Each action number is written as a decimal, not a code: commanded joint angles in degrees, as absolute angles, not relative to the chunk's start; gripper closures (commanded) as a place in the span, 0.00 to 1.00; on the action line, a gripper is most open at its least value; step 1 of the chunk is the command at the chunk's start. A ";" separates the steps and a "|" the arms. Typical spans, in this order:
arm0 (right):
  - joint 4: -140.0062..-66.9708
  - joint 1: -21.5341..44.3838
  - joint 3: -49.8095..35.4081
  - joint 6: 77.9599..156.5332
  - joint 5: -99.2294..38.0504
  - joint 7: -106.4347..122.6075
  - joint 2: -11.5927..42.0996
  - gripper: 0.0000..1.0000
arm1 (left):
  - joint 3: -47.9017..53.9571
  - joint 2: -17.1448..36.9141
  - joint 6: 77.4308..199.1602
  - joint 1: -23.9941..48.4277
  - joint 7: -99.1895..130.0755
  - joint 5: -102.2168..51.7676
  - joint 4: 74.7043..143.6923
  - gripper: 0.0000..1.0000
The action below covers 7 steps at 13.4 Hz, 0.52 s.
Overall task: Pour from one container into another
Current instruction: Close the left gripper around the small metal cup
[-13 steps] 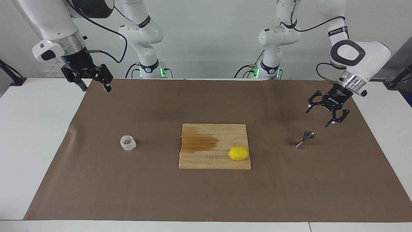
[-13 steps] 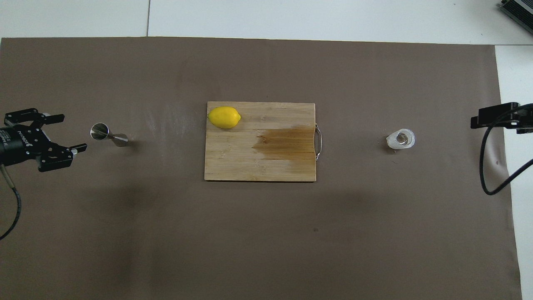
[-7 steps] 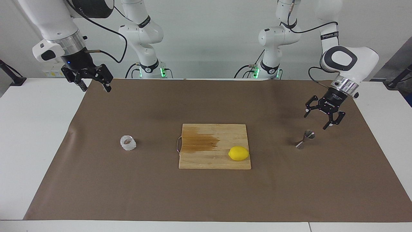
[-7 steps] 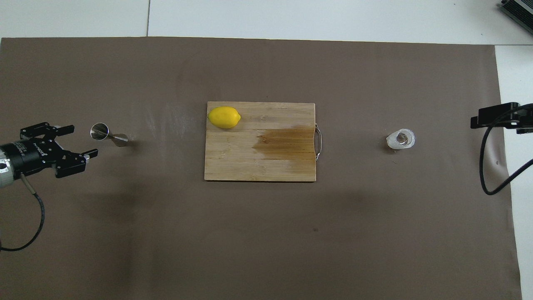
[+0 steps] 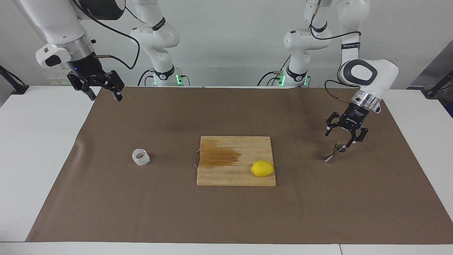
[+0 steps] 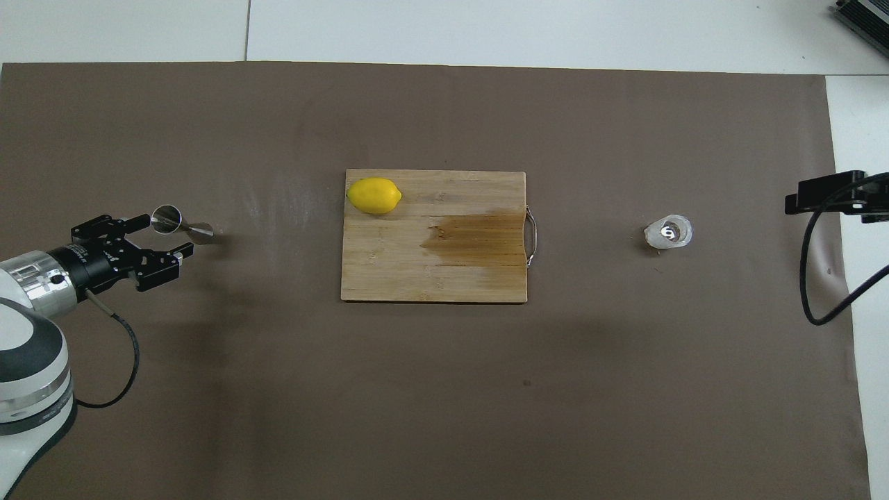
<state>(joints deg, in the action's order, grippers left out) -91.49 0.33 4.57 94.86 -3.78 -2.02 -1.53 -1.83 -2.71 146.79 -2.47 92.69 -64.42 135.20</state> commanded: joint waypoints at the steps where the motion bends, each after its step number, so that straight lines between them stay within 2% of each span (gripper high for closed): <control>1: -91.41 0.26 4.57 94.31 -4.48 -3.16 -1.85 0.00 | -2.02 -1.32 148.35 -2.64 92.90 -65.83 133.51 0.00; 7: -91.41 0.18 4.57 94.22 -4.48 -3.25 -1.85 0.00 | -1.76 1.32 152.75 -1.23 92.64 -69.17 132.72 0.00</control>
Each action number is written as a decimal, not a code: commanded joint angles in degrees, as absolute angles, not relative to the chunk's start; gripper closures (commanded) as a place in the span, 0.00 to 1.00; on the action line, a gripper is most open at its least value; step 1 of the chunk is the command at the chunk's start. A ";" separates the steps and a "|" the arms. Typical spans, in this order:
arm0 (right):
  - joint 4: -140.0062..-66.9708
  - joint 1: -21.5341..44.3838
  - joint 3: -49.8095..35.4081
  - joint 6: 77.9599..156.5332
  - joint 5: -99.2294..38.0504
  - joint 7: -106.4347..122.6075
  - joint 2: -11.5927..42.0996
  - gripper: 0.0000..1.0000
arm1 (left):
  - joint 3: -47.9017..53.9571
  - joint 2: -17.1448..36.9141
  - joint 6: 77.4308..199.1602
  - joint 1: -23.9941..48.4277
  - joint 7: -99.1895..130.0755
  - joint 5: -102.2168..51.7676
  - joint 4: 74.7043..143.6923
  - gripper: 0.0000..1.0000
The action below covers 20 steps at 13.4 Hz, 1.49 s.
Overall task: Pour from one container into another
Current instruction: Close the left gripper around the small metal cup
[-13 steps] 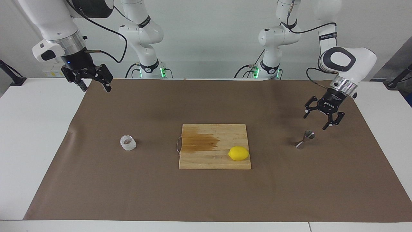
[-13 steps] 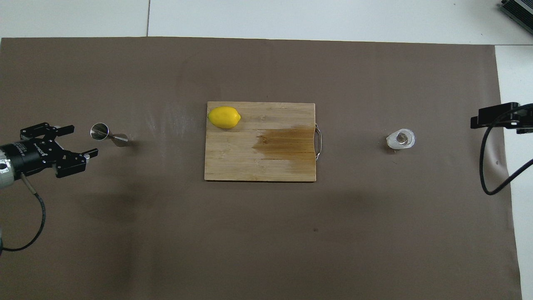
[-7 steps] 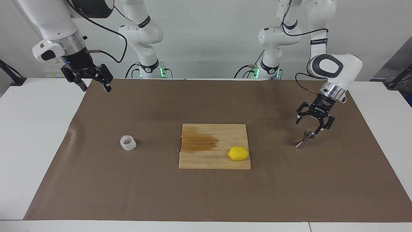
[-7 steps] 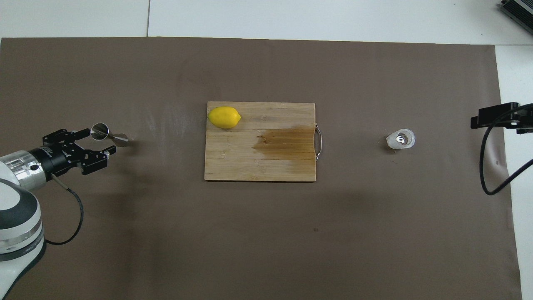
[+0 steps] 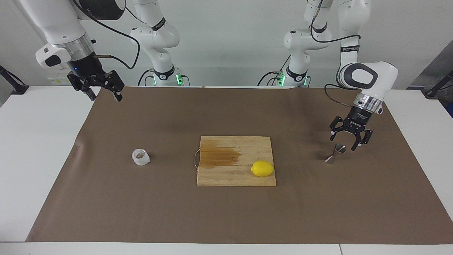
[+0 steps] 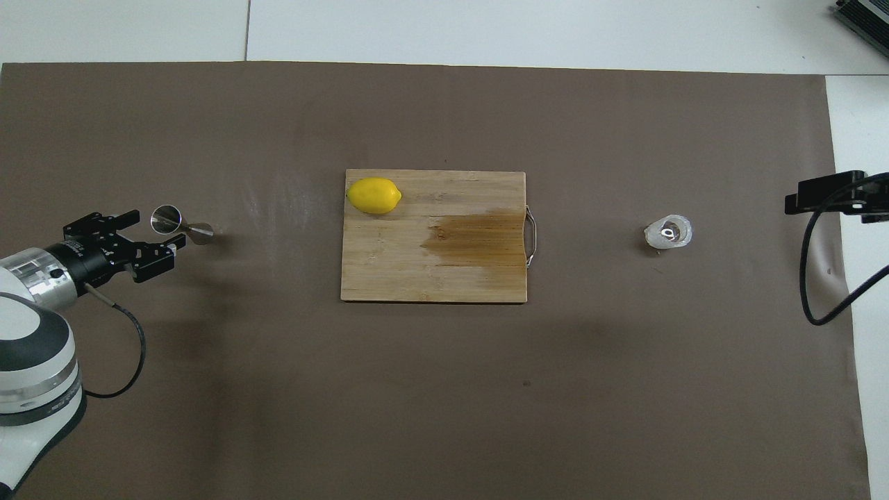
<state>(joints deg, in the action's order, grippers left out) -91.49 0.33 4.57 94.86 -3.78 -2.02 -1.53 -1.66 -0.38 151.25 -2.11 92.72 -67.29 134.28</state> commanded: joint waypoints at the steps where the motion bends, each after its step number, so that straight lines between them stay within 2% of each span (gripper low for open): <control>1: -91.41 0.18 4.57 94.22 -4.48 -3.25 -1.85 0.00 | -1.67 1.41 152.75 -0.97 92.64 -69.87 132.71 0.00; 13: -91.41 0.26 4.57 94.22 -4.48 -3.16 -1.85 0.00 | -1.76 1.49 153.90 0.44 90.62 -72.16 132.36 0.00; 15: -91.41 0.18 4.57 94.22 -4.48 -3.25 -1.85 0.00 | -1.76 1.41 153.90 0.27 90.62 -72.25 132.63 0.05; 18: -91.41 0.18 4.57 94.22 -4.48 -3.25 -1.85 0.00 | -1.76 1.41 154.07 0.35 90.62 -72.33 132.71 0.22; 20: -91.41 0.18 4.57 94.22 -4.48 -3.16 -1.85 0.00 | -1.93 1.41 154.07 0.35 90.62 -72.33 132.71 0.28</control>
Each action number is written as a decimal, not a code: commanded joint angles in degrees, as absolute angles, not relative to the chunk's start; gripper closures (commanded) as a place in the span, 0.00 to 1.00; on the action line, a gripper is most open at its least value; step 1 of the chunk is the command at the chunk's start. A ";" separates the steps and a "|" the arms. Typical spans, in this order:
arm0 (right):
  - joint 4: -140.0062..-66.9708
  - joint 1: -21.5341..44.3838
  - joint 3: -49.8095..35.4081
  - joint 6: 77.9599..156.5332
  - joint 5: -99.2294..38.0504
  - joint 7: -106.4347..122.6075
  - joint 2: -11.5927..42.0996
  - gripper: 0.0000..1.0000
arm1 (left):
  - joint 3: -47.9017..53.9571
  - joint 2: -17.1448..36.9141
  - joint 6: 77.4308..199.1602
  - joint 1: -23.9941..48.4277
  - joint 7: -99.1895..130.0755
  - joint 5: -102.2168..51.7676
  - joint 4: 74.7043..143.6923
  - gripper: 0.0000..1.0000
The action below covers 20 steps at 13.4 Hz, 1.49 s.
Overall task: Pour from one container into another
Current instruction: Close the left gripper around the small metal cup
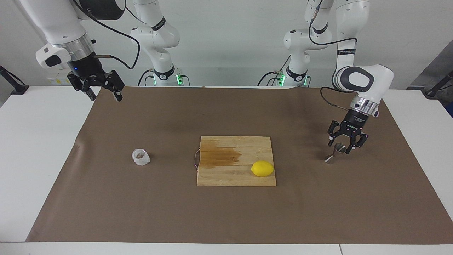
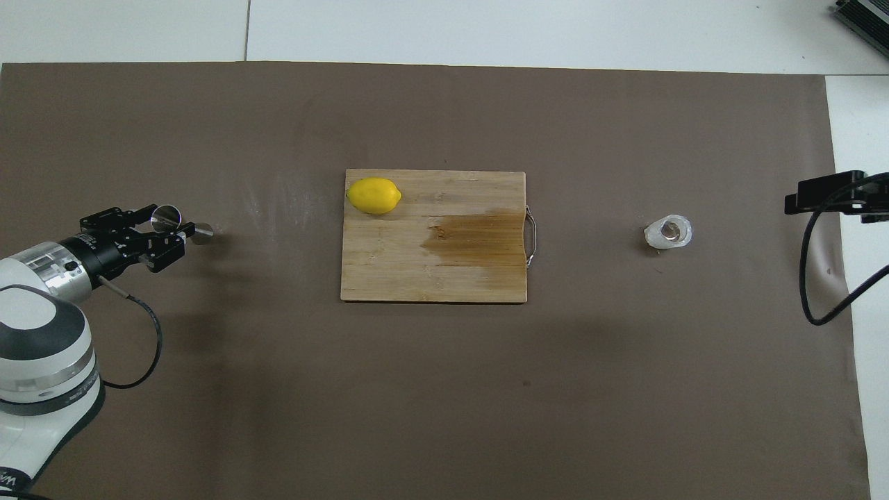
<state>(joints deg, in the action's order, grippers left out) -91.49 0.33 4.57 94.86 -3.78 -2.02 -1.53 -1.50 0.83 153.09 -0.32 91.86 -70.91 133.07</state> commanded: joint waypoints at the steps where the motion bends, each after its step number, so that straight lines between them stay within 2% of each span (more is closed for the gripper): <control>1: -91.41 0.26 4.57 94.22 -4.48 -3.16 -1.85 0.00 | -1.93 1.41 154.07 0.35 90.62 -72.33 132.71 0.31; 20: -91.41 0.26 4.57 94.22 -4.48 -3.25 -1.85 0.00 | -1.93 0.88 155.12 0.35 89.74 -72.42 134.64 0.33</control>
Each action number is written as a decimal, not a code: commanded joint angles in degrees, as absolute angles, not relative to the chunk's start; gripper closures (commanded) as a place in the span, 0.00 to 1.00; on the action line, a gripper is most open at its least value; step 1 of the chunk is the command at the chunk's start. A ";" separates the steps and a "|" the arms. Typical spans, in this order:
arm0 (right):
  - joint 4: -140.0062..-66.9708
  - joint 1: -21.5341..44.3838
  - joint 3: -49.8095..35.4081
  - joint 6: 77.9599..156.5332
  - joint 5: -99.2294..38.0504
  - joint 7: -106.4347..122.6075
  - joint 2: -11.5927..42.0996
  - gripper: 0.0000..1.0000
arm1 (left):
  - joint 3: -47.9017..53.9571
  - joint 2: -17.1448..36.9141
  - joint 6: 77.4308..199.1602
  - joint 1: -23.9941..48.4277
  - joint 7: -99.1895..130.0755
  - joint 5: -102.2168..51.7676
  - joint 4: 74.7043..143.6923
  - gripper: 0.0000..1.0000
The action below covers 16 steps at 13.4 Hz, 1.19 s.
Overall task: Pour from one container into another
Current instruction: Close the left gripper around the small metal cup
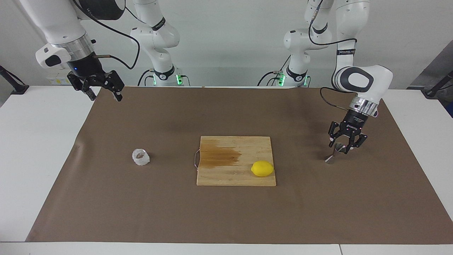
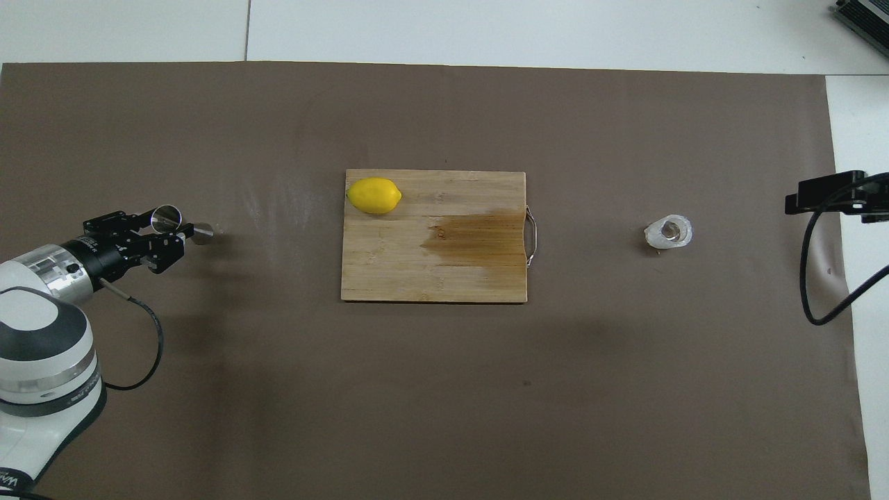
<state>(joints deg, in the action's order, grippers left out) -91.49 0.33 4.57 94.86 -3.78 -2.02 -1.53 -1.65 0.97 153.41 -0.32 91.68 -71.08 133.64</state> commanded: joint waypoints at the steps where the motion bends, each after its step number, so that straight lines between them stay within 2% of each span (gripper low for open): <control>1: -91.41 0.26 4.57 94.22 -4.48 -3.25 -1.85 0.00 | -1.93 0.97 155.13 0.44 89.74 -72.42 134.56 0.33; 6: -91.41 0.18 4.57 94.22 -4.48 -3.25 -1.85 0.00 | -2.02 0.88 154.78 0.00 89.65 -72.42 134.38 0.34; 12: -91.41 0.18 4.57 94.22 -4.48 -3.25 -1.85 0.00 | -2.02 0.97 154.69 -0.09 89.65 -72.42 134.30 0.43; 13: -91.41 0.18 4.57 94.22 -4.48 -3.16 -1.85 0.00 | -2.02 0.97 154.69 -0.17 89.65 -72.42 134.21 0.47; 16: -91.41 0.26 4.57 94.22 -4.48 -3.25 -1.85 0.00 | -2.02 0.97 154.60 -0.18 89.65 -72.42 134.21 0.69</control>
